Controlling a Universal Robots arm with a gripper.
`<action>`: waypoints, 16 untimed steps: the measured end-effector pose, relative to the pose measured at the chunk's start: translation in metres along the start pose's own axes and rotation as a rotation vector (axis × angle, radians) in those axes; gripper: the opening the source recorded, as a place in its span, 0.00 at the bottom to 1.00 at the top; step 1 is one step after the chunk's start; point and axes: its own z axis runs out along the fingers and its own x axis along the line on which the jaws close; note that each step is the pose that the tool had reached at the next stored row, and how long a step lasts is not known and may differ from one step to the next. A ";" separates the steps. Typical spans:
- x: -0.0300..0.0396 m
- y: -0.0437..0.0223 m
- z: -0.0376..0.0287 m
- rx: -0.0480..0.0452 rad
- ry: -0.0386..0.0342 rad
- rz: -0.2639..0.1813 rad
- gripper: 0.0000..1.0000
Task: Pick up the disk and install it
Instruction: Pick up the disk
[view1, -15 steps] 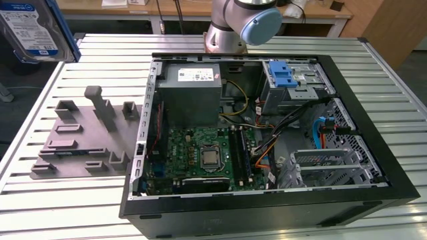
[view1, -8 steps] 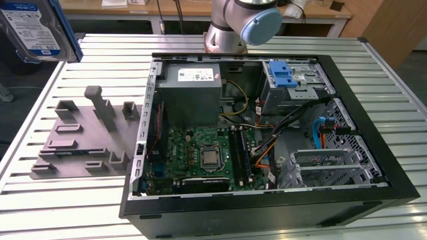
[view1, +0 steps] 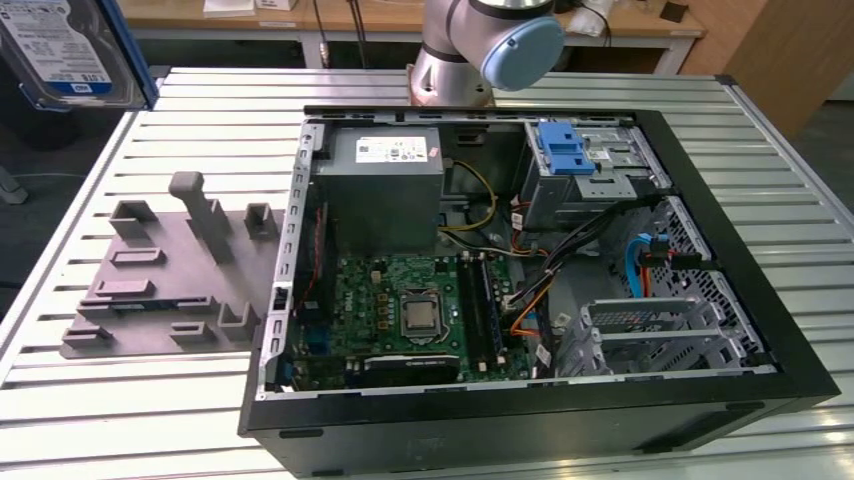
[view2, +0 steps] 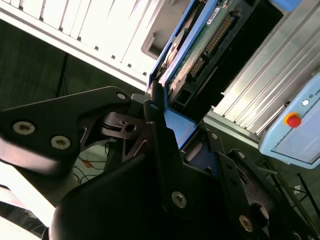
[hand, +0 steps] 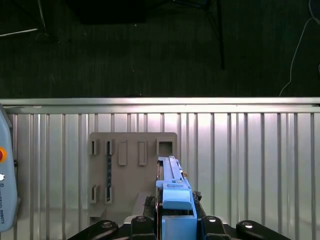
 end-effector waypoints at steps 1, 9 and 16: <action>0.0000 0.0000 -0.0023 0.0000 0.0000 0.000 0.36; 0.0048 -0.0006 -0.0044 0.0000 0.0000 0.000 0.36; 0.0156 -0.0016 -0.0043 0.0000 0.0000 0.000 0.36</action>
